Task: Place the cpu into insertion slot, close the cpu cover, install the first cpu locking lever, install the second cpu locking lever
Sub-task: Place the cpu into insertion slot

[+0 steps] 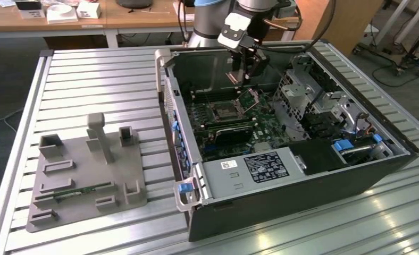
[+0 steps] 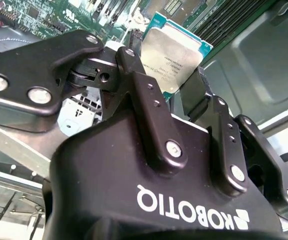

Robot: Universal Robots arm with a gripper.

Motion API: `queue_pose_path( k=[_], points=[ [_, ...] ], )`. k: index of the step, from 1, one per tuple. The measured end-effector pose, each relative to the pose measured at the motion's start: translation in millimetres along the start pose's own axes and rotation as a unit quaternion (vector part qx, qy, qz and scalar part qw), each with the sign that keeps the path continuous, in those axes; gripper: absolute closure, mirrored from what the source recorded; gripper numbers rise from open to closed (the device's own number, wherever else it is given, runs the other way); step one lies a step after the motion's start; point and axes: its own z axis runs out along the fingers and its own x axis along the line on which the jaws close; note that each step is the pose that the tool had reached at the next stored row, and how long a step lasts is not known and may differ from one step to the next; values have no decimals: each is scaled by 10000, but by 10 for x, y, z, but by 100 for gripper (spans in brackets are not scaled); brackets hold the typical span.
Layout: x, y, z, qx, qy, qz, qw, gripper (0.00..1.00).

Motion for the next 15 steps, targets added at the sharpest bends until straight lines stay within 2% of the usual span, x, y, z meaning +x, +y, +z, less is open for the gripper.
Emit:
queue_pose_path(
  k=[15],
  points=[
    [3, -12, 7, 0, 2, 4, 10000, 46]
  ],
)
